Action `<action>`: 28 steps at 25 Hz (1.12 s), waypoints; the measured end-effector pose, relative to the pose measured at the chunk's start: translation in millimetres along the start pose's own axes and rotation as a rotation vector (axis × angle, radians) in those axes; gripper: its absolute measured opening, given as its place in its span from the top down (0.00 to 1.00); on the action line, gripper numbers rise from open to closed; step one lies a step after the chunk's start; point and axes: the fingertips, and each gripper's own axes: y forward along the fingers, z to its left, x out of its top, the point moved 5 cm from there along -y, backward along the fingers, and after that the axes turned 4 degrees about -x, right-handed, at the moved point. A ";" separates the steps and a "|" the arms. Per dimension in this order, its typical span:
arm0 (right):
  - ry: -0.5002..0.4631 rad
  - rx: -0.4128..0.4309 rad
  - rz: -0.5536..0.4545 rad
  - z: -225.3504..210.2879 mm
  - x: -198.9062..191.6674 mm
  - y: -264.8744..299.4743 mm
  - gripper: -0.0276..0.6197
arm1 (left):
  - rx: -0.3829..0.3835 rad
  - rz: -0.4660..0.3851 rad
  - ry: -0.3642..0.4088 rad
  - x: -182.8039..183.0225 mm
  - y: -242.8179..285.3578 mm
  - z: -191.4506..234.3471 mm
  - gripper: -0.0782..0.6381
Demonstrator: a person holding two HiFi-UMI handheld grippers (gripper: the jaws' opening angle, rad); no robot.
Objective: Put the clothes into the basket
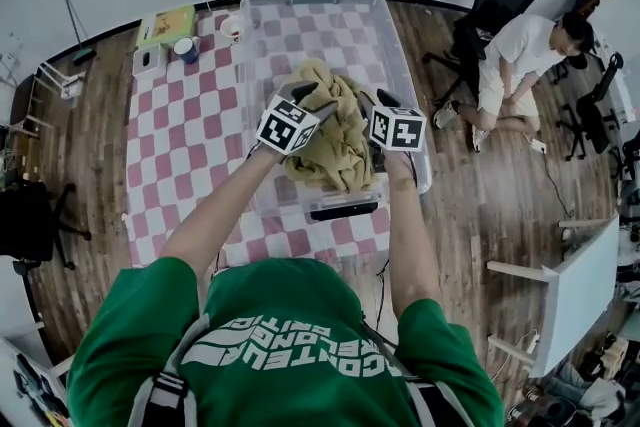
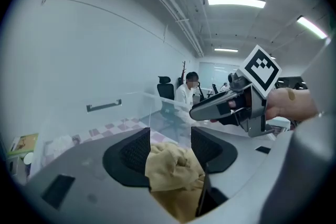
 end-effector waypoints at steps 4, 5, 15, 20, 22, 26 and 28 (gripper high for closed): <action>0.018 -0.010 -0.049 13.5 7.4 -17.6 0.84 | -0.016 -0.093 0.047 26.9 -22.6 -8.5 0.57; 0.029 -0.013 -0.063 17.3 9.0 -22.8 0.86 | -0.015 -0.115 0.052 31.1 -29.9 -9.1 0.60; 0.028 0.011 -0.165 94.7 8.2 -61.9 0.94 | -0.090 -0.212 -0.004 20.9 -113.5 1.8 0.88; 0.037 0.045 -0.173 149.0 1.1 -65.3 0.95 | -0.122 -0.211 -0.013 1.1 -158.4 14.3 0.89; 0.035 0.061 -0.171 173.3 -3.3 -64.0 0.95 | -0.114 -0.210 -0.013 -6.7 -178.8 22.6 0.89; 0.014 0.096 -0.176 224.0 -9.5 -60.0 0.95 | -0.086 -0.204 -0.023 -24.8 -221.7 44.4 0.89; 0.002 0.113 -0.177 247.4 -12.4 -56.6 0.95 | -0.070 -0.205 -0.032 -34.2 -241.9 56.1 0.89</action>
